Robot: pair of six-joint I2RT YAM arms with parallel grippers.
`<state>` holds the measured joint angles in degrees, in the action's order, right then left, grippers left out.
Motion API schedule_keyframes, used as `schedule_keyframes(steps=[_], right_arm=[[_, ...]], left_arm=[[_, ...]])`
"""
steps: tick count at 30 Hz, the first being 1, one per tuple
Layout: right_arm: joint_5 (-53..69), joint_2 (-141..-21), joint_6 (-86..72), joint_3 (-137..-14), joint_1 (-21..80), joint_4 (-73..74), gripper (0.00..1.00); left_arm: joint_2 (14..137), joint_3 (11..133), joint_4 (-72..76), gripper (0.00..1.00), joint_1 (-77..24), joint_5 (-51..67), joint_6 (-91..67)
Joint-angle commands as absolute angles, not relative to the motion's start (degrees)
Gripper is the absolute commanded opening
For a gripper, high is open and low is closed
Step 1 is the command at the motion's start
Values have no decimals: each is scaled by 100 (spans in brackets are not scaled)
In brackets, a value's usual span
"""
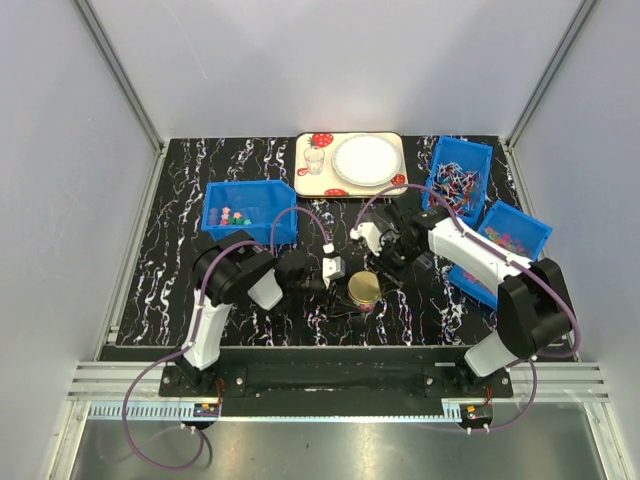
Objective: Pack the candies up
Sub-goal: Screw the bottle lid onto the packing bottle.
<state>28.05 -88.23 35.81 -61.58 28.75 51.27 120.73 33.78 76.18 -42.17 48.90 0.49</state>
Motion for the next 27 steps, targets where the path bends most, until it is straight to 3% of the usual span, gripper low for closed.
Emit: schedule_keyframes(steps=[1, 15, 27], right_arm=[[2909, -8595, 3507, -6801, 2892, 5212, 35], [3717, -9852, 3059, -7813, 2935, 4763, 42], [3788, -10222, 3076, -7726, 3138, 4606, 44]], left_arm=[[12050, 3463, 9545, 69, -4175, 4693, 53], [12041, 3454, 9545, 69, -4175, 4693, 53], [12050, 3463, 9545, 69, -4175, 4702, 53]])
